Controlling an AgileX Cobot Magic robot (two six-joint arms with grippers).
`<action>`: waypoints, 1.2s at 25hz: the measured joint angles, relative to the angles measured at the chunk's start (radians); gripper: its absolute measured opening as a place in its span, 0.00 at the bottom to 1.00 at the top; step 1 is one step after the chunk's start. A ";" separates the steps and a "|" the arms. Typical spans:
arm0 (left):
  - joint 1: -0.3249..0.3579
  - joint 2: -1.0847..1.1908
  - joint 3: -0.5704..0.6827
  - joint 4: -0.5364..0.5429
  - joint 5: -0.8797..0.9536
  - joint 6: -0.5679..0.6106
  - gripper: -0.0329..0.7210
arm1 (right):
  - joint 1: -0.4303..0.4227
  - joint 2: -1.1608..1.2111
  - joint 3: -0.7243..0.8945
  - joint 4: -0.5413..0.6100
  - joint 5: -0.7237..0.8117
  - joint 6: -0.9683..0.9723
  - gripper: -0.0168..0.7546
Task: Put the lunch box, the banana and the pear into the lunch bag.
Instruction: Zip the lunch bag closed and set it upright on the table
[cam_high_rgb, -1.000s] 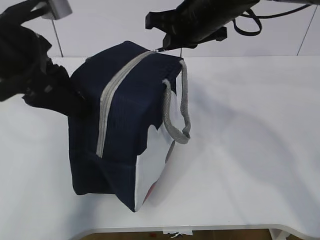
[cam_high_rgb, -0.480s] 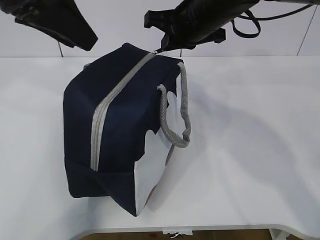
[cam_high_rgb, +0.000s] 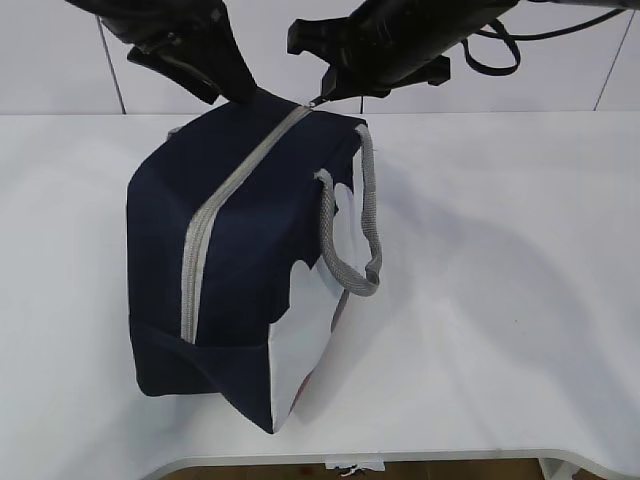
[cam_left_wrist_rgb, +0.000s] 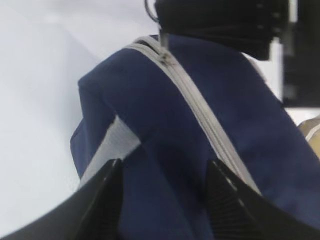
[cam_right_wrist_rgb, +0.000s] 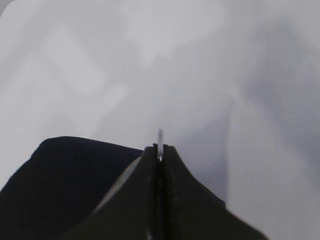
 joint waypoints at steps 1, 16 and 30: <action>0.000 0.015 -0.008 -0.008 0.000 0.000 0.58 | 0.000 0.000 0.000 0.000 0.000 0.000 0.02; 0.000 0.086 -0.016 -0.026 0.006 -0.007 0.07 | 0.000 0.000 0.000 0.000 0.000 0.000 0.02; 0.000 0.030 -0.016 0.026 0.006 -0.007 0.04 | 0.002 -0.012 -0.018 -0.004 -0.021 0.000 0.02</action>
